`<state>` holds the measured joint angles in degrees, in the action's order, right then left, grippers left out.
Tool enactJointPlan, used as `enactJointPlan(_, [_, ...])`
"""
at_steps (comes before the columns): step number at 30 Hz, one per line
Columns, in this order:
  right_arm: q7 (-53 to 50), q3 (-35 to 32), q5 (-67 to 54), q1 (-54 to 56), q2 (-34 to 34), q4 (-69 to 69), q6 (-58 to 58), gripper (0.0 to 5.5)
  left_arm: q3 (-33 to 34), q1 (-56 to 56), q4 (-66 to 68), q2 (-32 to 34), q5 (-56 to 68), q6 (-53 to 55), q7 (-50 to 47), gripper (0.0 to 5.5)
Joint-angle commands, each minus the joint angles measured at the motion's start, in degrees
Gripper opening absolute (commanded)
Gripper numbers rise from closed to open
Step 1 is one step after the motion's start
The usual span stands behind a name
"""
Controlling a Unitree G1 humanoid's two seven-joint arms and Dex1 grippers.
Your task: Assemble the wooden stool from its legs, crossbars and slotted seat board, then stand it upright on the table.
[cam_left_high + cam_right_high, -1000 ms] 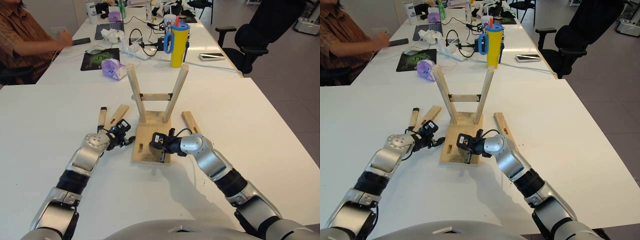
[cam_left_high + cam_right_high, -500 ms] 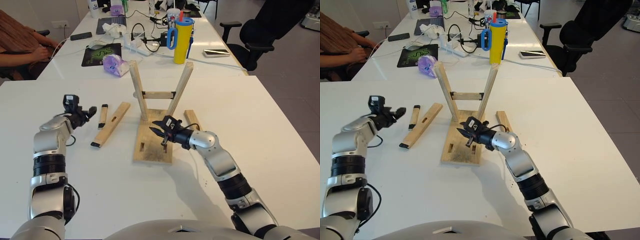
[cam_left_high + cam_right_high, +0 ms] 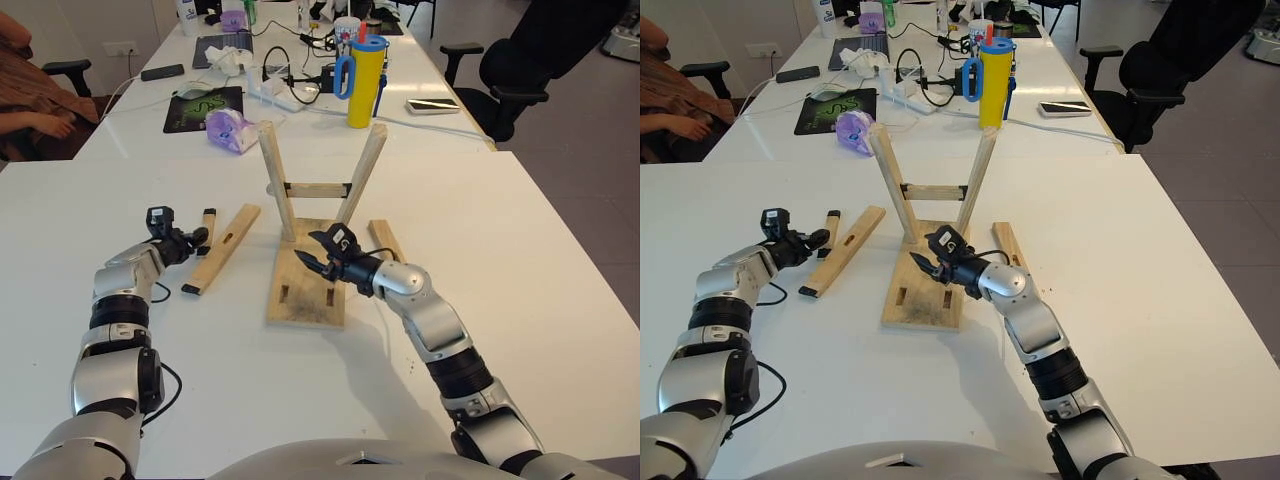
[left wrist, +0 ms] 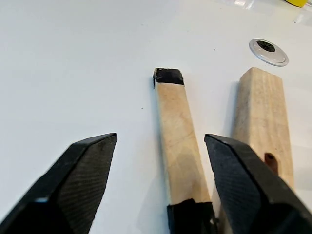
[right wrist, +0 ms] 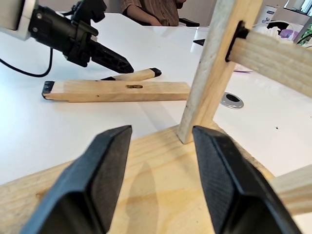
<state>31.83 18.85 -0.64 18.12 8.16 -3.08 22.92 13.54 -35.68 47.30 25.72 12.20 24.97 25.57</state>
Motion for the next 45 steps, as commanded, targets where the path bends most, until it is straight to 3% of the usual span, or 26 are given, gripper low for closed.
enactJointPlan(1, [-1.1, 0.6, 0.4, 0.0, -0.5, 0.5, 0.7, 2.31, -3.6, 0.2, 1.4, -0.9, -2.6, 0.1, 1.2, 3.35])
enactJointPlan(4, [-1.6, 0.6, 0.5, 0.4, -0.5, 0.5, 0.9, 2.31, -4.4, 0.4, 3.1, -0.8, -3.6, -0.3, 0.0, 3.35])
enactJointPlan(18, [-6.3, 0.0, 2.0, 2.7, -2.0, 1.7, 2.4, 2.33, -4.7, 3.3, 4.4, -0.6, -4.1, -1.2, -1.1, 1.34])
enactJointPlan(27, [-1.8, -5.2, -7.2, 1.6, -2.1, -1.6, 7.1, 2.33, -2.1, 1.1, 0.2, 2.3, -4.8, -17.2, -4.6, 1.33])
enactJointPlan(31, [3.6, -5.1, -9.8, -0.1, 3.7, -1.5, 12.9, 2.86, 0.5, -0.7, -8.8, 2.6, -3.8, -19.3, -9.4, 1.33])
enactJointPlan(37, [7.6, -16.5, -27.9, 2.3, 1.7, -9.9, 21.4, 3.84, -2.5, 0.3, -34.3, 1.2, -3.3, -24.4, -7.2, 1.33])
enactJointPlan(42, [-0.7, -30.9, -44.6, 13.9, -1.5, -10.6, 27.3, 4.57, -8.8, 2.5, -48.5, 0.2, -8.5, -25.1, -7.0, 1.33])
enactJointPlan(45, [-5.6, -35.2, -50.1, 18.8, -2.9, -8.1, 27.8, 4.6, -13.3, 3.6, -53.3, -3.0, -8.8, -24.0, -6.5, 1.33])
